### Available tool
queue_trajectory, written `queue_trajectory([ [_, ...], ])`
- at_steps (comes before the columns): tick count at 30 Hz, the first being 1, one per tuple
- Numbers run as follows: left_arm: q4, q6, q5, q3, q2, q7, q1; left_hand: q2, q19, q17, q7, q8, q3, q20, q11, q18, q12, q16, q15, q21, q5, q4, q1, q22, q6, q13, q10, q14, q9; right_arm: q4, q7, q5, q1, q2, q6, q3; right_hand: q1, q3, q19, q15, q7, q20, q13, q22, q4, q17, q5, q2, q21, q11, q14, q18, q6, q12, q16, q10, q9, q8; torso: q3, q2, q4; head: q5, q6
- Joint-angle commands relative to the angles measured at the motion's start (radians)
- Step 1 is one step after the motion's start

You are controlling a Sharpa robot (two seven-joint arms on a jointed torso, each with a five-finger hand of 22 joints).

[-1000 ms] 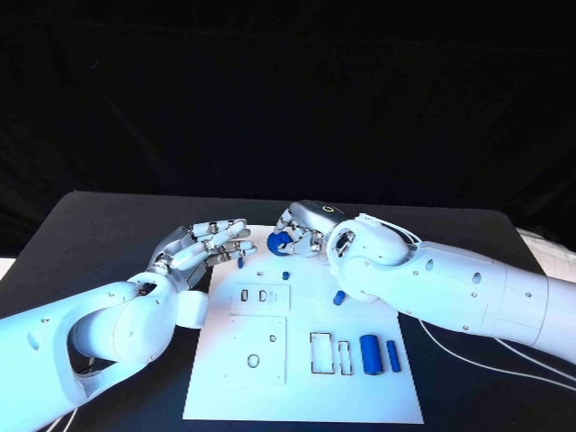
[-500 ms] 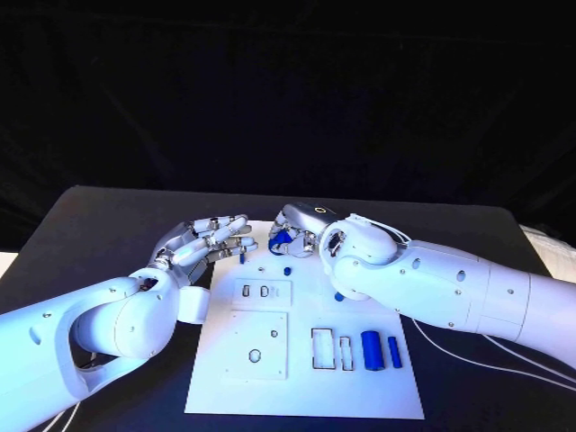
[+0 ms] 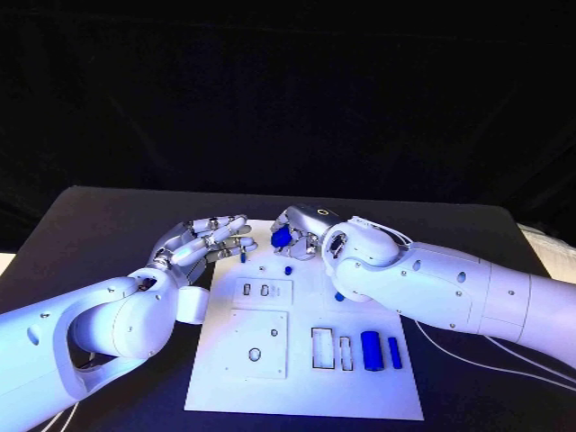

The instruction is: Assemble the parts on the task board

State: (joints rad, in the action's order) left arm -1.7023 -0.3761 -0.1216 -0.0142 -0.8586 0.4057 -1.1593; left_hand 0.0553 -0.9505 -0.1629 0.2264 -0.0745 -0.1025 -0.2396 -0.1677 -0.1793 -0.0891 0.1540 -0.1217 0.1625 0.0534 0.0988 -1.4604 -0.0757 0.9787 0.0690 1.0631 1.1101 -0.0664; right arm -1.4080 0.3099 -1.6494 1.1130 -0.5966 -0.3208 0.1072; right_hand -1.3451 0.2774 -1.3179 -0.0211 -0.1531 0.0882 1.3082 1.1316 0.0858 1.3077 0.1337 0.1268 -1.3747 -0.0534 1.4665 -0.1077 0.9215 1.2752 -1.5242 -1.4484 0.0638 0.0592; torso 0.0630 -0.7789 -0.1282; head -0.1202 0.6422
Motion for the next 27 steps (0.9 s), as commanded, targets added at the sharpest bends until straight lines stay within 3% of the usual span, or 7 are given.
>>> queue_trajectory([
  [1,-0.003,0.025,-0.001,0.001,0.0,-0.001,-0.001,-0.01,-0.007,-0.001,0.004,0.006,0.0,0.002,-0.005,-0.004,0.007,-0.005,-0.003,-0.003,-0.004,-0.007,0.002,0.002,-0.002,-0.001,0.001,0.007,0.001,-0.009,-0.012,0.008,-0.006,-0.01,-0.047,-0.002,0.0,-0.007,-0.001,0.01,-0.002,0.008,0.038,0.003,0.004,0.158,0.004,0.006,0.0,-0.009,0.083,0.02,-0.005,0.007,-0.004,-0.001,0.002,0.004,-0.0007,-0.001,0.0013,0.0,0.001],
  [9,-0.003,0.026,-0.001,0.001,0.0,-0.002,-0.001,-0.01,-0.007,-0.001,0.004,0.006,0.0,0.002,-0.005,-0.004,0.007,-0.005,-0.003,-0.003,-0.004,-0.007,0.002,0.002,-0.002,-0.001,0.001,0.007,0.001,-0.023,-0.038,0.026,-0.012,-0.027,-0.112,-0.002,-0.006,-0.005,-0.005,0.012,-0.002,0.011,0.046,0.011,0.007,0.163,0.012,-0.003,-0.005,-0.01,0.084,0.021,0.028,0.016,-0.006,-0.006,0.008,0.014,0.0002,-0.001,-0.0003,-0.003,0.002],
  [27,-0.002,0.026,-0.001,0.001,-0.001,-0.001,-0.001,-0.011,-0.007,-0.001,0.005,0.006,0.001,0.001,-0.005,-0.004,0.009,-0.007,-0.003,-0.005,-0.004,-0.008,0.002,0.002,-0.004,-0.001,0.0,0.006,0.001,-0.049,-0.043,0.048,-0.019,-0.05,-0.095,-0.002,-0.003,-0.007,-0.006,0.011,0.001,0.01,0.054,0.013,0.011,0.163,0.014,-0.005,-0.006,-0.008,0.084,0.021,0.05,0.025,-0.006,-0.01,0.009,0.018,0.0016,-0.001,-0.0014,-0.005,0.007],
])
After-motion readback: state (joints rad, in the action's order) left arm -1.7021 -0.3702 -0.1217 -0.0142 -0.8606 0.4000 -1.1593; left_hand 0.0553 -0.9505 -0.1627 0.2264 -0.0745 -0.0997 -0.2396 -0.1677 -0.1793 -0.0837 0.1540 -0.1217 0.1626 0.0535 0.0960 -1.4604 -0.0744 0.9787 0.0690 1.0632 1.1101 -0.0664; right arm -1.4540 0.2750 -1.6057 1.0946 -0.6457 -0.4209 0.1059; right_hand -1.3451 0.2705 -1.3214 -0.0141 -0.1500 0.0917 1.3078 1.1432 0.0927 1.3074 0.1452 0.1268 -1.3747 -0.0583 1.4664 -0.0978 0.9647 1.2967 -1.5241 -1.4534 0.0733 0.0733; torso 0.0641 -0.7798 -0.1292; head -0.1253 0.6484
